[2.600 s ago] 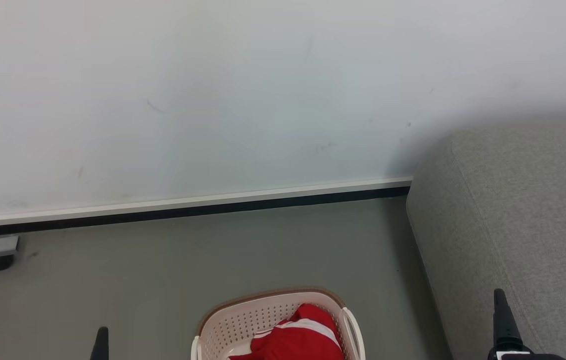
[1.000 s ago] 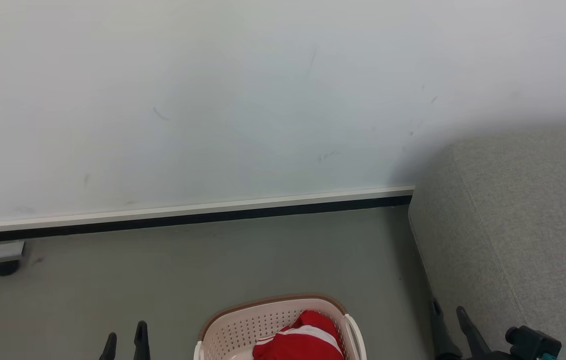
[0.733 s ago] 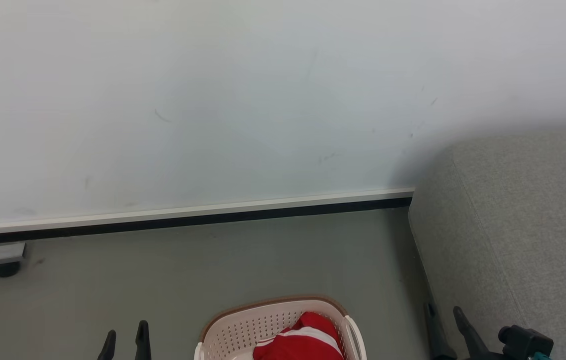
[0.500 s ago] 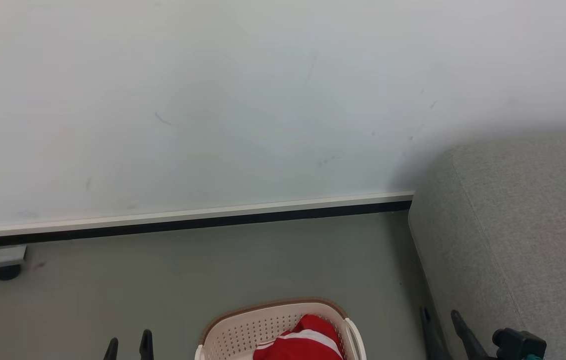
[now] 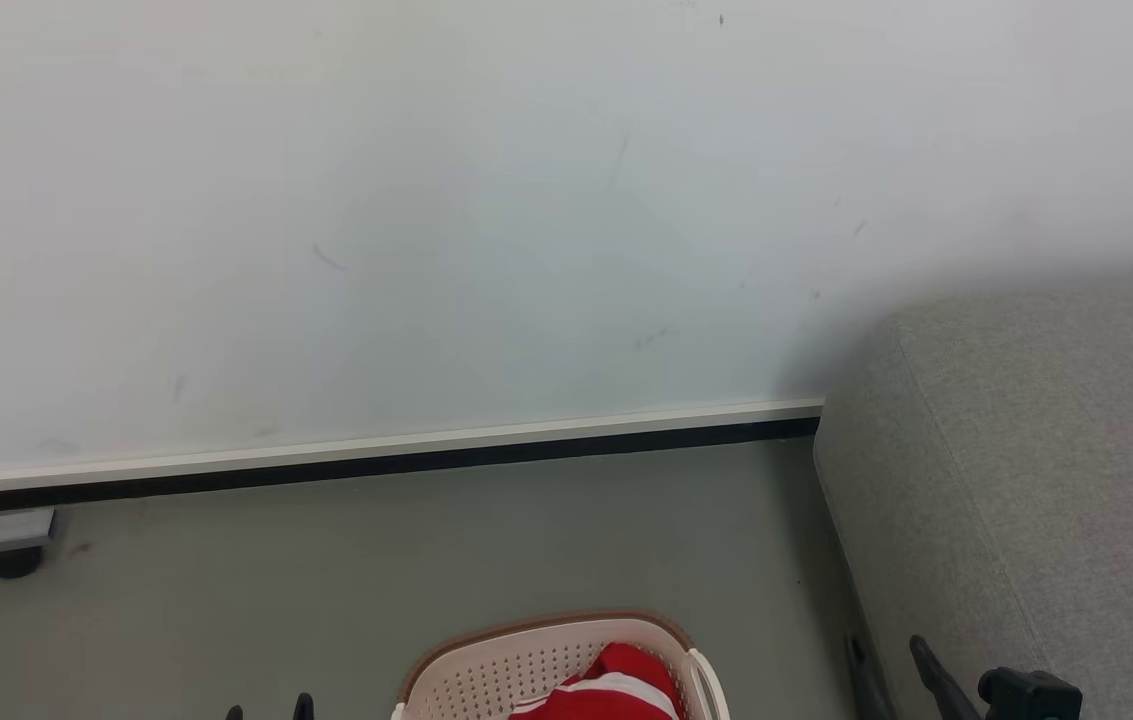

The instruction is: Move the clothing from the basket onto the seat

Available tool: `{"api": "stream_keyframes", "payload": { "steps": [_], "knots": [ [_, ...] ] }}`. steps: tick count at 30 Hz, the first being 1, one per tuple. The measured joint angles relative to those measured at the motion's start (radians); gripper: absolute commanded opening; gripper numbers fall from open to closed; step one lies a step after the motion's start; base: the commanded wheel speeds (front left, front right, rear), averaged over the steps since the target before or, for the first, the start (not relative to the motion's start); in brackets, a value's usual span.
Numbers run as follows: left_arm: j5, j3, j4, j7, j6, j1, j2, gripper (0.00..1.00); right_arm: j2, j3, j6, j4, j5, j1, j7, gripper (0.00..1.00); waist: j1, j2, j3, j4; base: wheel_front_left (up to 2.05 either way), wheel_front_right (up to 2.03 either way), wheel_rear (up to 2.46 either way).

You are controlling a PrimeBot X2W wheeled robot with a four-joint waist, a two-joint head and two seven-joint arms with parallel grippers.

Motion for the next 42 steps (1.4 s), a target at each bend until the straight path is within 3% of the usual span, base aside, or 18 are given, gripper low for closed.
{"api": "stream_keyframes", "payload": {
  "steps": [15,42],
  "knots": [
    [0.067,-0.005,0.014,-0.031,0.018,0.000,0.007,1.00,0.009,-0.003,0.000,-0.003,-0.104,0.002,0.005,1.00,0.0000,0.0000,-0.012,0.003,0.00,0.00,0.00],
    [0.053,-0.023,0.025,-0.031,0.031,0.000,0.012,1.00,0.010,0.007,0.000,-0.001,-0.106,-0.001,0.006,1.00,0.0000,0.0000,-0.002,-0.021,0.00,0.00,0.00]
  ]
}}
